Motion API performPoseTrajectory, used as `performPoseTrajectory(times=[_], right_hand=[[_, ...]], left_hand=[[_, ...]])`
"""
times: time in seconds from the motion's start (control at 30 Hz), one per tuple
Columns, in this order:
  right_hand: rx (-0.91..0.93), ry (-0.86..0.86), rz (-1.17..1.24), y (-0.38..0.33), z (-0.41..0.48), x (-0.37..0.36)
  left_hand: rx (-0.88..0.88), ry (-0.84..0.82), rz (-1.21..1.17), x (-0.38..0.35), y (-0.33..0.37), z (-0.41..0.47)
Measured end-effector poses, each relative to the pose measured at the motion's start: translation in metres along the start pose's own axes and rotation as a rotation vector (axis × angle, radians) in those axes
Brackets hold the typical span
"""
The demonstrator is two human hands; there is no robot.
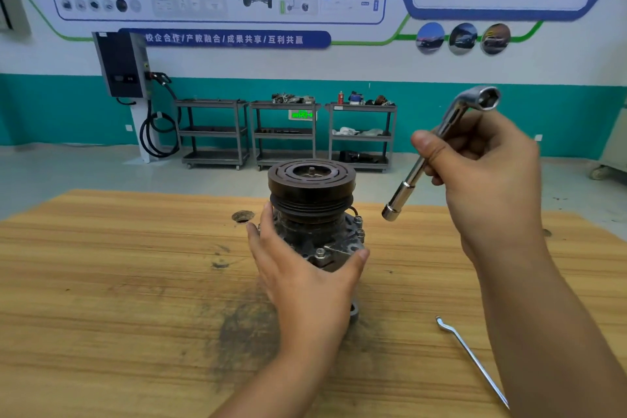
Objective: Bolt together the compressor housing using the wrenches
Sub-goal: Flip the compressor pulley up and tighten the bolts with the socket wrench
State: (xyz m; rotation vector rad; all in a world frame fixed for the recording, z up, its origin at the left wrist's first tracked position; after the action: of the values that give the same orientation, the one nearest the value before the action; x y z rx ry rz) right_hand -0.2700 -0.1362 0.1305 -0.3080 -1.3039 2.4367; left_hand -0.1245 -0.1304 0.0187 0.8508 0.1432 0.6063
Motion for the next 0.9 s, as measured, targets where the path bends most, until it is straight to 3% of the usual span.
performPoseTrajectory(times=[0.1,0.4,0.73,0.9], right_hand=[[-0.009,-0.043,-0.053,0.004,-0.001,-0.006],[-0.020,-0.105,-0.120,0.007,-0.005,-0.013],[-0.122,-0.407,0.006,0.007,-0.009,-0.024],[-0.108,-0.459,0.022,0.004,-0.017,-0.035]], left_hand=[[0.005,0.067,-0.003,-0.012,0.003,-0.001],[-0.097,0.040,0.057,-0.014,-0.005,0.003],[-0.071,-0.406,-0.215,0.044,-0.034,0.038],[-0.026,-0.497,-0.324,0.051,-0.042,0.042]])
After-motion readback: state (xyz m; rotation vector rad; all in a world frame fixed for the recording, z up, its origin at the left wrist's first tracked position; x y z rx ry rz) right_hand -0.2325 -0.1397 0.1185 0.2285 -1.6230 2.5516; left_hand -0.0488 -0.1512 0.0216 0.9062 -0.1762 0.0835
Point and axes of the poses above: each hand's wrist, its own z-axis towards the middle knuckle, its own x-axis out of the back of the hand, y = z × x, the point moved 2 cm from there along z, towards the middle knuckle, and after that the axes turned 14 degrees about -x, right-handed, at the moved point
